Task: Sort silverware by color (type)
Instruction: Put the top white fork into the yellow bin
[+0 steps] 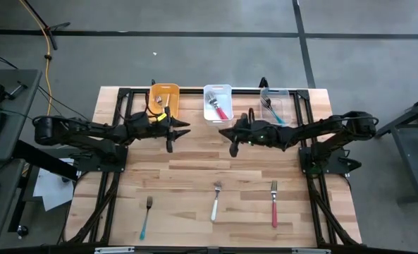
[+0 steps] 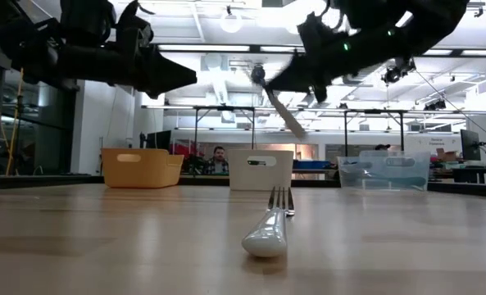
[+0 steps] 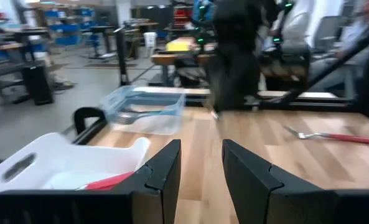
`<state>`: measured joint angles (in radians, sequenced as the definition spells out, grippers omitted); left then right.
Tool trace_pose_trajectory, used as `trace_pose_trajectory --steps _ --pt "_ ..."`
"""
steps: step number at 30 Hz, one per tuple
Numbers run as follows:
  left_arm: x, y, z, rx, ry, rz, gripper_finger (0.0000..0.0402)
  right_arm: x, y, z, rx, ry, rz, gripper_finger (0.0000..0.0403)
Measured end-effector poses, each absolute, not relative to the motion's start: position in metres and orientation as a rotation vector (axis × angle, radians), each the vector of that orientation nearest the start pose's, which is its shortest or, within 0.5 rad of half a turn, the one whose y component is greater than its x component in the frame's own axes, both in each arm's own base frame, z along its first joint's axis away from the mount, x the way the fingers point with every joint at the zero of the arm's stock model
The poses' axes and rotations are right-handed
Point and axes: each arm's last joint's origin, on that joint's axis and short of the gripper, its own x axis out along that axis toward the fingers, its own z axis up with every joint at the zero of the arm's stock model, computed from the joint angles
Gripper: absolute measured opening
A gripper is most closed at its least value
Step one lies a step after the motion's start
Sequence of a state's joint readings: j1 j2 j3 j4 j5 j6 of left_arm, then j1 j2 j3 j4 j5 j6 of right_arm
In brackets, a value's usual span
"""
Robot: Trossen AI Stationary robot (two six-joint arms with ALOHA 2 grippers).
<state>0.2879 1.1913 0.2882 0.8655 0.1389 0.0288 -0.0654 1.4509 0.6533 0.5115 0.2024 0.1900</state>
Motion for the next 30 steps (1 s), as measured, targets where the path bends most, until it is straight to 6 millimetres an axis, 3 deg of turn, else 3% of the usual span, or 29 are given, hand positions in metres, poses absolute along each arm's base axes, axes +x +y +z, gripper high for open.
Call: trace_pose_trajectory --steps 6,12,20,30 --pt "0.217 0.054 0.19 -0.021 -0.014 0.111 0.0111 0.298 -0.024 0.23 0.134 0.013 -0.216 0.0" --pt "0.248 0.045 0.194 -0.049 -0.017 -0.028 0.0141 0.298 -0.016 0.245 0.104 -0.134 -0.092 0.0" --pt "0.288 0.037 0.213 0.058 -0.071 -0.052 0.0199 0.298 -0.007 0.247 0.07 -0.159 -0.038 0.0" --pt "0.304 0.037 0.234 0.033 -0.076 -0.064 0.0203 0.297 -0.006 0.25 0.051 -0.182 -0.031 0.0"
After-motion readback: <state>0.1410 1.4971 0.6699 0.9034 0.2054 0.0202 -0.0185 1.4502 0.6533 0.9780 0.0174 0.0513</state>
